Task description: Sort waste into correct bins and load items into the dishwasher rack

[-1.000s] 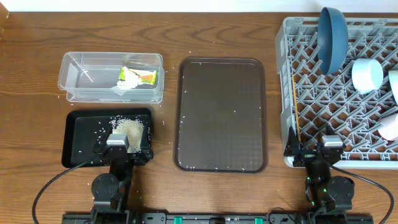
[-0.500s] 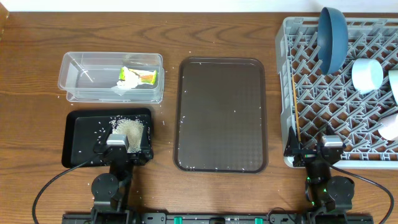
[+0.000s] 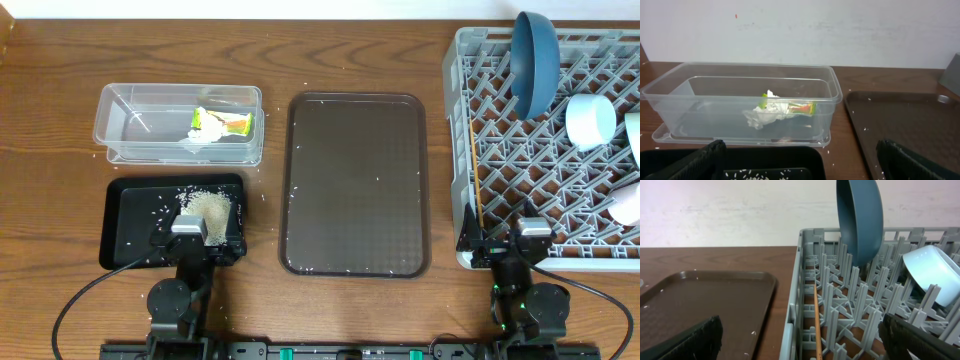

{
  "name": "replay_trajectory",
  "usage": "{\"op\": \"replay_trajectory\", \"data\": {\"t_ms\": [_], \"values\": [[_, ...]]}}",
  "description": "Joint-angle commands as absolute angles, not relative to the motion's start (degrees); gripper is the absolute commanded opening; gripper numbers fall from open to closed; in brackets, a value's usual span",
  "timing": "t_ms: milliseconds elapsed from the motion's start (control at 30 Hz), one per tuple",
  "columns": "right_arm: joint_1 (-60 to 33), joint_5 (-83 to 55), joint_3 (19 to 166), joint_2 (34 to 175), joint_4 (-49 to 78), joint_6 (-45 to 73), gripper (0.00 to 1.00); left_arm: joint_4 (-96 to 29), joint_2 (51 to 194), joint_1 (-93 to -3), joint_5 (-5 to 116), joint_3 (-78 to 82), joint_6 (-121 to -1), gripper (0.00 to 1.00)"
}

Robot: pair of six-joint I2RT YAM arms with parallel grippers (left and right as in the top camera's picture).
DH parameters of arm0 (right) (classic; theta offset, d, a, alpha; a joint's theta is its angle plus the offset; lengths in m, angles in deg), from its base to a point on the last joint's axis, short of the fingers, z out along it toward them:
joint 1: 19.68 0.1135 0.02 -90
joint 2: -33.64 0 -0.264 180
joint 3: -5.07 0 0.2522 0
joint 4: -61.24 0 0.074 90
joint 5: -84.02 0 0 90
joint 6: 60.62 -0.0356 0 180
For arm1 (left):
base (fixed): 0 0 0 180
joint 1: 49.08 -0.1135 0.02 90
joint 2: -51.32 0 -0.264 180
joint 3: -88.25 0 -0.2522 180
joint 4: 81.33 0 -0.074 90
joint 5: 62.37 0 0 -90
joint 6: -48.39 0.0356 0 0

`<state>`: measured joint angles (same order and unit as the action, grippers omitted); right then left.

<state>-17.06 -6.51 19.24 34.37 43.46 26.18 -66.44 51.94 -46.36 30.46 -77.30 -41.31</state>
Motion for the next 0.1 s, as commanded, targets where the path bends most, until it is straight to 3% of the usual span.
{"op": "replay_trajectory", "data": {"t_ms": [0, 67], "values": [[-16.6, -6.2, 19.2, 34.2, 43.2, 26.9, 0.99, -63.7, 51.5, -46.6, 29.9, -77.8, -40.3, 0.97], [-16.6, -6.2, 19.2, 34.2, 43.2, 26.9, 0.99, -63.7, 51.5, -46.6, 29.9, -77.8, -40.3, 0.97]]}}
